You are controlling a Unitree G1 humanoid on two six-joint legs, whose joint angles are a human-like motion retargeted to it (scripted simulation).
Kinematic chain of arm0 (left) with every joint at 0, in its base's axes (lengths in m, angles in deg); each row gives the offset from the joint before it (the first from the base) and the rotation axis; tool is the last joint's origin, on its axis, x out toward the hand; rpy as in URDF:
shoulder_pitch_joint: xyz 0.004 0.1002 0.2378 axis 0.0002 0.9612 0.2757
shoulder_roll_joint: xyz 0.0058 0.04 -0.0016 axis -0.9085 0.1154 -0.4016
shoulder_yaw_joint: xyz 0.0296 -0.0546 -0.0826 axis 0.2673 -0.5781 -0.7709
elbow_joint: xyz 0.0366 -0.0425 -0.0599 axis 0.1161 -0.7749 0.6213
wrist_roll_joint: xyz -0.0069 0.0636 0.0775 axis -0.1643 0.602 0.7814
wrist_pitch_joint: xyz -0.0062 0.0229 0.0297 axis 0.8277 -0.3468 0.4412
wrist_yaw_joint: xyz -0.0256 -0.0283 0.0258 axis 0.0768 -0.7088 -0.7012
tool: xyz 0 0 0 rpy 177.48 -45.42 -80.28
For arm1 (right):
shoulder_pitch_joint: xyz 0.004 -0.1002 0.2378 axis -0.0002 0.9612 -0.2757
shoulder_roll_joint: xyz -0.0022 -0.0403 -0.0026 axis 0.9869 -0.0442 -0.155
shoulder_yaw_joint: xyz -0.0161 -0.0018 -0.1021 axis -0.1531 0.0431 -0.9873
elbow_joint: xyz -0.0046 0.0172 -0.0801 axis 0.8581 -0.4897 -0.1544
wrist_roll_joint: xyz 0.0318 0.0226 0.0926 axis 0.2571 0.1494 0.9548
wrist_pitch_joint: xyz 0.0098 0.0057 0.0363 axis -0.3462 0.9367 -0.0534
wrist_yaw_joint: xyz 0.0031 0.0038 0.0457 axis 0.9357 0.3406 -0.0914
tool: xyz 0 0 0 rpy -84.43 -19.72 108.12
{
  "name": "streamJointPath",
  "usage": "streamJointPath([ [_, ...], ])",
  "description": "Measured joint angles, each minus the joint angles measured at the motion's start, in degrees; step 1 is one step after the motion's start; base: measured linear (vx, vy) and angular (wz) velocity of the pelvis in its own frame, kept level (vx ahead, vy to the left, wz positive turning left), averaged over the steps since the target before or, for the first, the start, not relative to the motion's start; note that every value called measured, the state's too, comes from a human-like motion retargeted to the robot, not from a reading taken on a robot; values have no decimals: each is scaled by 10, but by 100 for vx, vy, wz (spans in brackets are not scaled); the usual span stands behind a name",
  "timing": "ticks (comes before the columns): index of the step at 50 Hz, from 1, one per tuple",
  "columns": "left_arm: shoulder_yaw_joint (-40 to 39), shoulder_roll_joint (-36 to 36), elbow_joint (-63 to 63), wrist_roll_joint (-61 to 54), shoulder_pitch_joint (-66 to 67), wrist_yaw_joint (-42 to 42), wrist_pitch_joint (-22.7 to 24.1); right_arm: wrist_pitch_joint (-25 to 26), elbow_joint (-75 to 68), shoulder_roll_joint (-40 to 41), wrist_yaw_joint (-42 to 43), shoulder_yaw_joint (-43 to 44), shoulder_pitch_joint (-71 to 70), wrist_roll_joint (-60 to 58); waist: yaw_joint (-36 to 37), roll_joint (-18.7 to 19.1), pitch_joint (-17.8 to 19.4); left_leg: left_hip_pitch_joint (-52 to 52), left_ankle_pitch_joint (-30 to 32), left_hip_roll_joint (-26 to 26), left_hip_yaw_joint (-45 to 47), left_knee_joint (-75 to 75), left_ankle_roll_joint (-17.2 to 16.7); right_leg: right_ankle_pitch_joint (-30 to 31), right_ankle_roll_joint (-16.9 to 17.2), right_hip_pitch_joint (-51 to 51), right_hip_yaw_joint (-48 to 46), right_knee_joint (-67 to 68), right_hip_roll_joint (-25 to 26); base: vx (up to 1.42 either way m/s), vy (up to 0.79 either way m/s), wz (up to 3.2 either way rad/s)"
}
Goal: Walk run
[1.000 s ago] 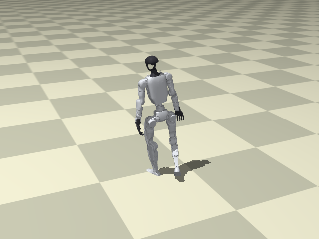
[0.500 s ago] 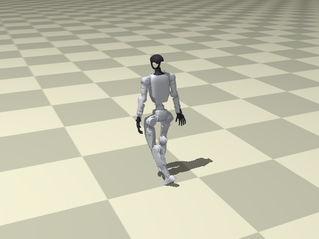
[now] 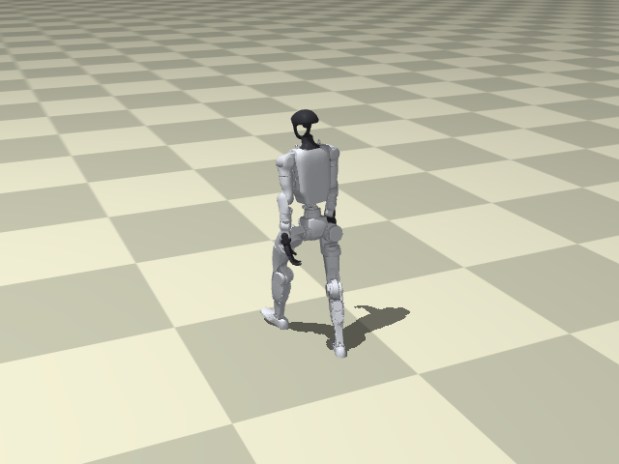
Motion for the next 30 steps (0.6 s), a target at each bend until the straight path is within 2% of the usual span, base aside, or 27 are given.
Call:
streamJointPath([
  [2,-2,-2,0,5,-2,7,3,-6,-24,3,-6,-9,18,0,11,-6,-7,11,31,6,18,33,19,16,29,14,23,14,-7,118,3,-80],
  [5,-20,-6,-9,-12,-7,8,2,3,-66,5,-9,-6,48,-22,31,-24,-14,27,3,27,51,76,33,72,68,17,71,55,-26,85,-1,-99],
  [7,-27,-12,-12,-38,-13,12,4,22,-90,6,9,-3,69,-40,30,-22,-15,48,-27,29,16,86,32,150,75,6,83,110,-28,95,3,-69],
  [10,-34,-24,-9,-73,-18,24,13,71,-121,-4,42,-12,95,-63,16,4,-21,114,-60,61,50,57,34,278,78,-35,80,234,-19,76,3,-58],
  [12,-39,-41,-2,-88,-25,20,22,91,-130,-11,56,-16,102,-89,1,17,-18,147,-75,78,60,45,25,300,54,-84,62,345,-30,54,0,-80],
  [15,-35,-79,3,-100,-51,11,26,95,-128,-16,48,-9,108,-100,-25,18,-4,194,-85,73,77,13,19,230,28,-175,48,472,-65,60,-2,-41],
  [18,-17,-116,4,-108,-83,19,32,71,-121,-12,12,12,122,-71,-57,11,4,236,-84,44,65,-32,21,178,14,-254,26,488,-82,61,-2,46],
  [22,-6,-143,25,-129,-122,35,36,61,-116,-4,-19,34,142,-38,-94,-1,6,278,-100,14,45,-61,12,122,-14,-319,-23,360,-94,54,-6,57],
  [27,-7,-150,70,-178,-151,148,33,58,-140,3,-26,29,148,-48,-123,-28,19,348,-132,-26,25,-89,-3,98,-52,-372,1,114,-59,59,-13,48],
  [30,-13,-136,80,-191,-156,203,17,53,-156,0,-35,29,148,-88,-120,-27,19,381,-151,-33,15,-95,-21,99,-31,-407,39,47,-42,68,-13,31],
])
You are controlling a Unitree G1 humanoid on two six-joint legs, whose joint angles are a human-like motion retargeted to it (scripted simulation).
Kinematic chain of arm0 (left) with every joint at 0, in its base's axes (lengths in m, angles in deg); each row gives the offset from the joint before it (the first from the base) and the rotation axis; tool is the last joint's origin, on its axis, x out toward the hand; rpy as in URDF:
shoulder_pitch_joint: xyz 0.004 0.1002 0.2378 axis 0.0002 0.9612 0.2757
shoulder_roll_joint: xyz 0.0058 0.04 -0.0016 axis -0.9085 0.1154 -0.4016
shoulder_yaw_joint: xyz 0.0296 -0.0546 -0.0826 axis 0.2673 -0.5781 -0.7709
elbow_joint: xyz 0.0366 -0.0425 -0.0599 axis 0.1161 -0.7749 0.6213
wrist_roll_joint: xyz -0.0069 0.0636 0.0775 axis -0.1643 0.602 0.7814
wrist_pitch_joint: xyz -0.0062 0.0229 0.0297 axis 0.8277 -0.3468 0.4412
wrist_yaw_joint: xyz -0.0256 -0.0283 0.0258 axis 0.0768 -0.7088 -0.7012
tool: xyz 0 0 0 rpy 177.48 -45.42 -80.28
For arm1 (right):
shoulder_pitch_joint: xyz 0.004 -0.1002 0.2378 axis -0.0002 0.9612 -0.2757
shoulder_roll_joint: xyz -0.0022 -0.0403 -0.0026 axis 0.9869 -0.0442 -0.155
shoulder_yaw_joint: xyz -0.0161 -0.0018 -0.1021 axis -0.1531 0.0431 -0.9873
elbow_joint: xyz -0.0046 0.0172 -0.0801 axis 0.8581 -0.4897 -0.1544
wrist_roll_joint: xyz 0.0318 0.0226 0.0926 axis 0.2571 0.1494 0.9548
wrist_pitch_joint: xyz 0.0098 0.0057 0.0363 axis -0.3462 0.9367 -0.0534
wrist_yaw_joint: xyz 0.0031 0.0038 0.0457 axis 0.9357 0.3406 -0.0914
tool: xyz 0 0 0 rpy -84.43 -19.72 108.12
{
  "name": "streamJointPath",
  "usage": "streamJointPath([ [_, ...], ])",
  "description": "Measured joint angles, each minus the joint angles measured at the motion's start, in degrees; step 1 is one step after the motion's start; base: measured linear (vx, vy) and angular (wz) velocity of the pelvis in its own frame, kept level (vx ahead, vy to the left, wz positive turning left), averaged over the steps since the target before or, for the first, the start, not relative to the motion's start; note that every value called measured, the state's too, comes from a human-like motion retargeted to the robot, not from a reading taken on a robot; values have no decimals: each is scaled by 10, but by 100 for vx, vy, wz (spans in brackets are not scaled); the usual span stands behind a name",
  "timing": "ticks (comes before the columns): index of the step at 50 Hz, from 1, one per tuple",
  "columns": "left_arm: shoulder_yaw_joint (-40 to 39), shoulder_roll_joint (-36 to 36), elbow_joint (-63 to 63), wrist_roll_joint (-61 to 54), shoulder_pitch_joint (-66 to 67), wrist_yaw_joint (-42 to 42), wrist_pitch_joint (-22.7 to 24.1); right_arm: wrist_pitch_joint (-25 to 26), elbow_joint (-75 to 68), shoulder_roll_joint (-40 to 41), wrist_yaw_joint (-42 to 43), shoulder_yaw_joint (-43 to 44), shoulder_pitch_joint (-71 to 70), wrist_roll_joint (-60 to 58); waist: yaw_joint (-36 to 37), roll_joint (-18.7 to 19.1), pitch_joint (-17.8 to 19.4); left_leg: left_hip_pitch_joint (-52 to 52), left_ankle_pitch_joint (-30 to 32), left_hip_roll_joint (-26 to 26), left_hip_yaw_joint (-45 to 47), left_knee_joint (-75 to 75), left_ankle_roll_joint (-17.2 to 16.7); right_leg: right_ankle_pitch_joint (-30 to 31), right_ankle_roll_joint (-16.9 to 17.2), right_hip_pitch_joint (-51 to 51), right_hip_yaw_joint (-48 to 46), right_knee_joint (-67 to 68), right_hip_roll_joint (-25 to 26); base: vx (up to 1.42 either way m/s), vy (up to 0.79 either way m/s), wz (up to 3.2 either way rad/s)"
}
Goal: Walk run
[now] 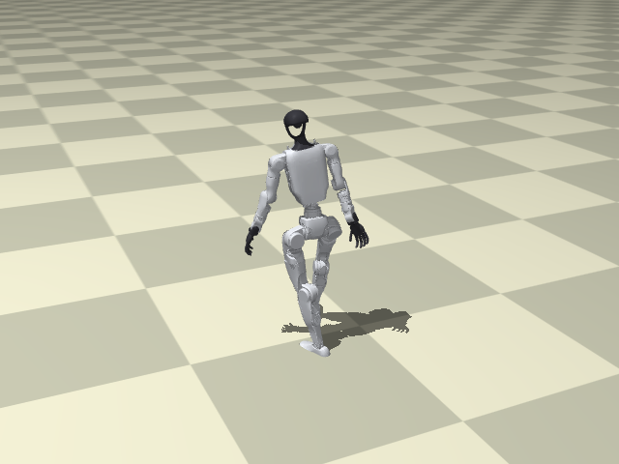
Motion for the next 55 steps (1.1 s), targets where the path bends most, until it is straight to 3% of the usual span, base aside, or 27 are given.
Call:
streamJointPath([
  [2,-18,19,-14,-13,0,31,-5,3,-5,-5,-3,-4,-11,-25,-1,0,3,15,-10,-8,-3,6,-11,2,-10,-11,-11,27,-7,71,-14,16],
  [3,-29,30,-25,-21,3,34,-6,6,-4,-7,-3,-7,-17,-35,-5,4,0,19,-13,-10,-4,9,-18,9,-34,-17,-9,52,-8,77,-14,25],
  [7,-42,59,-67,-15,44,-30,-37,4,15,-6,8,-9,-18,-47,-42,25,-19,40,19,-10,-36,40,-55,68,-57,8,-40,90,-22,80,-15,62],
  [10,-34,81,-82,40,84,-76,-57,3,29,-3,10,12,-19,-19,-39,46,-20,46,122,8,-41,97,-83,38,-66,37,-30,124,-22,96,-16,60],
  [13,-25,99,-102,85,124,-90,-67,2,35,-3,12,5,-25,22,-28,15,-36,15,263,1,16,220,-71,4,-62,108,-39,89,-55,93,-19,22],
  [15,-7,95,-114,111,138,-112,-76,-5,40,-6,5,1,-31,41,-17,-9,-40,-29,297,4,42,342,-56,-12,-50,148,-46,73,-84,77,-21,47],
  [17,4,93,-116,140,140,-136,-86,-5,42,-15,-7,5,-48,39,-2,-22,-40,-91,244,32,55,447,-42,-27,-40,175,-62,63,-97,72,-19,80],
  [20,-2,103,-117,153,145,-157,-91,11,39,-32,-4,-7,-84,16,27,-20,-29,-176,195,78,74,511,-33,-32,-34,227,-83,20,-76,53,-15,9],
  [23,-22,116,-117,130,150,-172,-77,25,41,-45,8,-29,-122,-2,52,-5,-32,-251,155,93,81,459,-42,-37,-24,264,-85,-16,-39,66,-19,-37],
  [26,-38,127,-113,110,153,-180,-70,17,69,-52,5,-38,-146,-15,72,13,-30,-305,123,99,95,344,-24,-51,-15,302,-91,-38,-4,54,-12,-19],
  [30,-41,137,-115,88,142,-171,-75,-5,126,-53,5,-44,-161,-15,96,30,-17,-363,133,64,40,167,16,-75,3,358,-91,-60,32,66,-10,-24],
  [33,-38,141,-109,102,135,-186,-74,-16,152,-49,14,-48,-163,-11,108,21,-24,-391,131,37,4,81,25,-90,24,381,-83,-58,27,76,-6,-34],
  [37,-33,130,-99,128,129,-201,-75,-21,155,-38,21,-57,-149,-17,118,13,-32,-390,192,29,-5,106,62,-84,68,412,-58,-41,24,89,-2,-53],
  [38,-33,127,-99,133,129,-197,-79,-21,150,-36,21,-59,-142,-20,123,10,-36,-384,204,36,7,115,67,-71,81,419,-47,-33,22,100,1,-67],
  [41,-41,118,-101,134,124,-182,-85,-9,119,-28,32,-57,-117,-39,133,-5,-41,-361,153,56,21,161,63,9,111,422,-9,15,9,89,-3,-69],
  [45,-45,109,-96,104,110,-188,-87,17,68,-21,52,-44,-86,-50,130,24,-47,-294,102,82,10,150,61,192,94,377,9,162,23,91,3,-46],
  [47,-52,105,-86,83,105,-193,-82,25,54,-24,47,-48,-76,-51,121,45,-47,-255,87,104,13,134,51,219,67,336,-12,269,20,93,7,-66],
  [51,-43,75,-71,44,77,-176,-75,31,53,-21,50,-42,-60,-35,73,55,-29,-185,71,93,17,91,37,128,58,218,-20,431,-17,65,3,-7],
  [55,-8,38,-62,30,34,-140,-69,26,51,-15,47,-17,-38,4,27,43,-19,-138,61,51,-10,52,31,49,42,107,-37,427,-43,60,-1,78],
])
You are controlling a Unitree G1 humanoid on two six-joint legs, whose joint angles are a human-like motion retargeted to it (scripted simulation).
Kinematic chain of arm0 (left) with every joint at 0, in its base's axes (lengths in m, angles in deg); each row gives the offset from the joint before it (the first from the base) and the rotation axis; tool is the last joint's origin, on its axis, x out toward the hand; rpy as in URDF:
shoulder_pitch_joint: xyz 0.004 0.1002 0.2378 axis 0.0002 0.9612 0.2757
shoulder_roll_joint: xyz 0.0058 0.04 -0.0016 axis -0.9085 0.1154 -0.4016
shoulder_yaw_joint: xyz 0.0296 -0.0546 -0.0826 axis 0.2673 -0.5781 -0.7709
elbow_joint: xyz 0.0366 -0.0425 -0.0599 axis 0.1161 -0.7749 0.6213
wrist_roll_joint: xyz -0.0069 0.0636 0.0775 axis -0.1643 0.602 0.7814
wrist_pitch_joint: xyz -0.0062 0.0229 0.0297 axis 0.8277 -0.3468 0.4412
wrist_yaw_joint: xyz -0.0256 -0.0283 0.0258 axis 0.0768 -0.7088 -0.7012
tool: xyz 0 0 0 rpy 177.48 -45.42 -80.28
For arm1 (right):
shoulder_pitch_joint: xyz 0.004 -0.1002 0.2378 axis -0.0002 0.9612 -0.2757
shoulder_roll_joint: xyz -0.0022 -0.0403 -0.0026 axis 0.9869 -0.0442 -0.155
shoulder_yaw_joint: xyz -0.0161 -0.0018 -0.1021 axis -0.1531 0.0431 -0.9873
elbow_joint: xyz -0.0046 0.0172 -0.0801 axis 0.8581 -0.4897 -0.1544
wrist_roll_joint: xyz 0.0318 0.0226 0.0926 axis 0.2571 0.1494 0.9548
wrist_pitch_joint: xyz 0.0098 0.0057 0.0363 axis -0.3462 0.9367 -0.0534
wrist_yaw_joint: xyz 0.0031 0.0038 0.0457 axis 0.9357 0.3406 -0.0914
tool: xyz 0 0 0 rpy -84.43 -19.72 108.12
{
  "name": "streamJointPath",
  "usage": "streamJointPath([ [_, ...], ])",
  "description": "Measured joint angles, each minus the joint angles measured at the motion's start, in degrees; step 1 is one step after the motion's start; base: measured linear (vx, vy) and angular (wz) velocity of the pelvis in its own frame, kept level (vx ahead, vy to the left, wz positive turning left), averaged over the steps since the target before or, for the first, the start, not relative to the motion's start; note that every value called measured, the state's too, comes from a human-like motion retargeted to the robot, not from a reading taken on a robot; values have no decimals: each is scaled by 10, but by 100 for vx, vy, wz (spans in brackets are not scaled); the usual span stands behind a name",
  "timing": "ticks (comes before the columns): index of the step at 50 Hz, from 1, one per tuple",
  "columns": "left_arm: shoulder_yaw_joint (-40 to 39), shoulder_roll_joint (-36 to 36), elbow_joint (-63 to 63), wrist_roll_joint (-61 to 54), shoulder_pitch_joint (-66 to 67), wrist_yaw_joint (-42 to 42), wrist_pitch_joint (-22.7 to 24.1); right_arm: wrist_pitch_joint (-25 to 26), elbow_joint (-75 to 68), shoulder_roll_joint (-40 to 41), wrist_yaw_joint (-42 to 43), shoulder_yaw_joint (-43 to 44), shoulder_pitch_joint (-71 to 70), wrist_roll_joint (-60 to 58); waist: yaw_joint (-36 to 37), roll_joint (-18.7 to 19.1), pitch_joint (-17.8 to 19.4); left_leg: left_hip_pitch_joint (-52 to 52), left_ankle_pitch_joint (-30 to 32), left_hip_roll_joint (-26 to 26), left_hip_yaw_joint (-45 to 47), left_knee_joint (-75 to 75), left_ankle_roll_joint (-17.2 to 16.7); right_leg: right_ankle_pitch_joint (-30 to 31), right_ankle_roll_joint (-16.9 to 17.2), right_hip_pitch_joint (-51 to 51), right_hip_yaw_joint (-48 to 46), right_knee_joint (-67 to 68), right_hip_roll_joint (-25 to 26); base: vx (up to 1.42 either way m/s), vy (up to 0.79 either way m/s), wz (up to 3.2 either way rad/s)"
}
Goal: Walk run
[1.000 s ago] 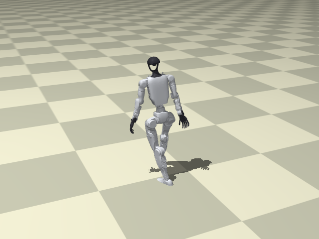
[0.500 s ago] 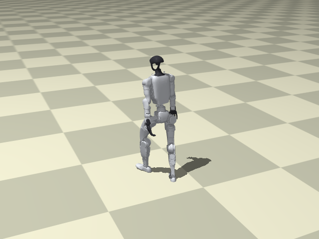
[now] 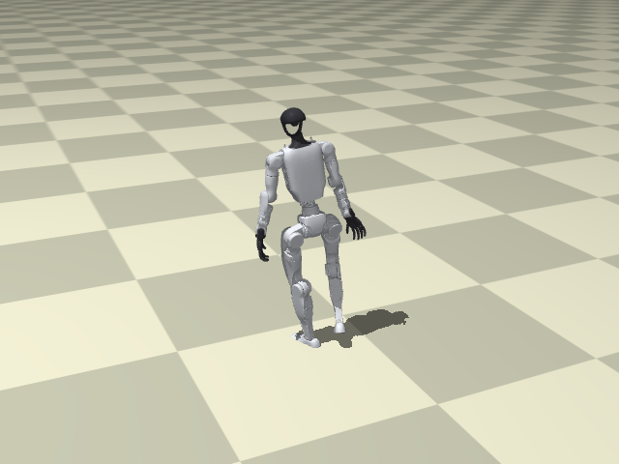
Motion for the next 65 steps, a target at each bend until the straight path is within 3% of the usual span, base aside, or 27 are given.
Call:
streamJointPath([
  [5,11,-21,33,-4,-41,-9,11,2,-19,3,-10,10,22,5,-44,-15,12,63,-27,-40,-30,-26,-12,-56,-51,-64,-59,-227,-12,62,-9,69],
  [9,16,-21,64,-17,-55,-10,24,0,-43,4,-18,18,30,-15,-56,-25,15,119,-53,-62,-39,-42,-29,-46,-52,-111,-18,-394,25,80,-17,49],
  [11,20,-11,67,-21,-55,-3,38,-1,-54,0,-23,24,34,-24,-48,-24,14,139,-65,-70,-48,-38,-37,-35,-55,-123,-2,-408,35,72,-13,21],
  [13,18,4,49,-25,-48,13,63,2,-63,-8,-31,30,31,-33,-41,-15,11,154,-67,-75,-55,-28,-51,-14,-102,-124,11,-373,42,95,-23,17],
  [15,13,14,20,-36,-28,22,80,7,-64,-12,-40,32,31,-41,-61,-3,3,169,-49,-75,-68,-11,-72,40,-122,-114,-26,-346,31,87,-16,63],
  [18,-17,34,-21,-16,12,12,50,10,-64,-13,-48,50,25,-33,-90,18,-2,180,54,-54,-48,45,-99,-2,-114,-99,9,-282,16,98,-13,86],
  [21,-24,53,-54,13,51,-11,20,-2,-51,-9,-47,56,28,11,-75,-6,-19,161,205,-51,32,157,-107,-43,-111,-25,-8,-310,-15,82,-7,35],
  [23,-7,53,-69,31,66,-38,9,-10,-35,-7,-49,52,27,41,-57,-29,-21,120,251,-47,54,279,-102,-55,-100,23,-27,-333,-41,77,-17,31],
  [27,3,56,-62,75,86,-69,8,-2,-17,-15,-43,36,-13,38,-27,-53,-6,6,181,18,86,479,-59,-75,-82,97,-35,-376,-41,77,-18,28],
  [29,-3,64,-60,75,97,-54,13,5,-14,-23,-34,18,-43,23,-6,-48,-4,-55,158,29,80,490,-69,-77,-81,129,-45,-409,-19,68,-16,-46],
  [33,-26,86,-65,58,115,-28,17,2,9,-35,-29,-11,-96,-8,36,-29,-5,-159,98,34,59,387,-89,-89,-71,177,-34,-456,29,67,-16,-57],
  [37,-36,103,-71,49,113,-55,10,-13,62,-37,-27,-22,-130,-25,61,-8,10,-204,68,40,58,188,-39,-112,-58,239,-30,-482,71,68,-7,-39],
  [40,-35,108,-69,58,107,-87,8,-27,104,-30,-18,-29,-139,-18,75,-9,12,-234,66,16,12,55,-20,-132,-42,273,-19,-486,77,79,-4,-44],
  [42,-34,105,-63,67,104,-98,10,-36,123,-19,-12,-37,-136,-7,75,-16,8,-245,60,3,-16,14,-28,-142,-27,289,-14,-480,74,89,-3,-28],
  [45,-31,93,-56,76,98,-88,8,-40,140,-5,-11,-46,-116,2,72,-16,-1,-246,103,-4,-15,54,-2,-143,2,317,-9,-469,81,76,-5,-20],
  [47,-34,88,-53,78,93,-66,0,-43,137,-1,-12,-46,-92,-8,88,-24,-6,-234,134,9,-10,71,-7,-114,25,331,13,-456,78,99,-1,-60],
  [50,-46,81,-51,61,82,-35,-9,-34,102,7,2,-39,-55,-37,96,-40,-13,-205,94,17,-1,104,-6,-23,43,332,39,-408,66,91,-4,-47],
  [53,-51,76,-41,29,70,-34,-6,-19,39,3,10,-34,-36,-55,93,-20,-17,-152,59,38,-2,84,-4,123,29,297,39,-304,73,67,-3,-48],
  [55,-52,71,-30,8,64,-42,-2,-14,2,-8,0,-42,-31,-64,87,2,-17,-114,39,64,3,72,-8,181,8,261,9,-203,67,97,5,-80],
  [57,-51,59,-20,-5,59,-42,-1,-12,-20,-18,-9,-51,-25,-72,70,12,-17,-72,19,74,17,54,-14,136,-7,210,-10,-99,47,102,4,-76],
  [60,-33,25,-15,-14,38,-23,1,-4,-38,-20,-6,-45,-17,-62,39,0,-4,-15,8,48,37,11,-12,61,-7,109,-9,16,8,55,-2,-22],
  [65,-4,-16,-7,-16,6,5,1,-3,-47,-10,-22,-3,12,-26,-12,-19,1,51,-13,-1,32,-34,-20,-39,-20,-24,-41,-34,-20,61,-5,30],
])
